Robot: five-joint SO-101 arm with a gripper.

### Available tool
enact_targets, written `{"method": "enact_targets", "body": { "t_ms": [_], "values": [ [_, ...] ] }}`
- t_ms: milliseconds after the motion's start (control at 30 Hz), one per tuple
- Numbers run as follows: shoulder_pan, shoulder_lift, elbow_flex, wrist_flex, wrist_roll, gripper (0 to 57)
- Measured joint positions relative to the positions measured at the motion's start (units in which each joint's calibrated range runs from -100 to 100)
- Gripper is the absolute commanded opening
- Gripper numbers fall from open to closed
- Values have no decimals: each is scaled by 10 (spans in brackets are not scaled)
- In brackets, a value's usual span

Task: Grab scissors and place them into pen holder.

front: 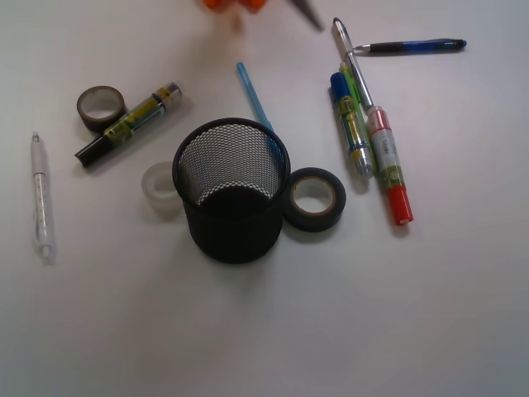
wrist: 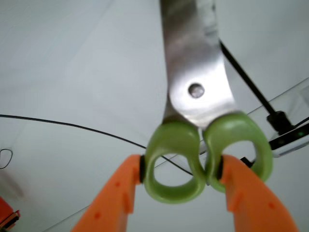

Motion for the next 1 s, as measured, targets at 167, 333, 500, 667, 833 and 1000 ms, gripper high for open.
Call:
{"method": "enact_targets", "body": {
  "t_ms": [167, 333, 500, 667, 833, 1000],
  "values": [
    [29, 3, 34, -50, -1, 3],
    [70, 3, 131, -76, -5, 3],
    [61, 3, 281, -180, -8, 3],
    [68, 2, 385, -248, -9, 3],
    [60, -30, 477, -325, -9, 38],
    [64, -69, 553, -359, -9, 296]
  ]
}}
